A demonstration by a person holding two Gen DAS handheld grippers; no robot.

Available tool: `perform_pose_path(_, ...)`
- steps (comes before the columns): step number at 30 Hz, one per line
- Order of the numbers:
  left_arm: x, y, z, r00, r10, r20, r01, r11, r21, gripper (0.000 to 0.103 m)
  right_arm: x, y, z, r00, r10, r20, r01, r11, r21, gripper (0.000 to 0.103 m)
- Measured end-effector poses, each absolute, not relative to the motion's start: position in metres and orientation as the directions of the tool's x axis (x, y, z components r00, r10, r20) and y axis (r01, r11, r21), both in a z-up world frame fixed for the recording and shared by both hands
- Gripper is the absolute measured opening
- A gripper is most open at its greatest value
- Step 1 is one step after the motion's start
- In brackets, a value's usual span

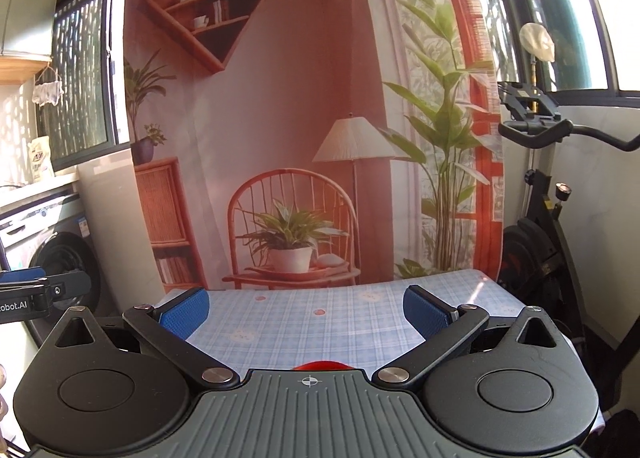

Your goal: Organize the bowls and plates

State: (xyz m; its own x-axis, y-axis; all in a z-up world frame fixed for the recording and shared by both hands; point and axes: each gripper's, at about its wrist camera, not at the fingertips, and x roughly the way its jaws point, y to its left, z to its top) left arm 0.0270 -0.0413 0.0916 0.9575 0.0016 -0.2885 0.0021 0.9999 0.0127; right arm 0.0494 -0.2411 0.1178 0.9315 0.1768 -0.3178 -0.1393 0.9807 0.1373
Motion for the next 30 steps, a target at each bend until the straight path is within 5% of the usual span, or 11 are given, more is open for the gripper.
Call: perform_pose_path(30,0.0286,-0.0382,0.0916,0.956,-0.002,-0.295,0.002,1.0,0.001,0.086,0.0516,-0.2369,0.1175,0.929,0.181,-0.322,-0.141,0.98,0.143,0.103)
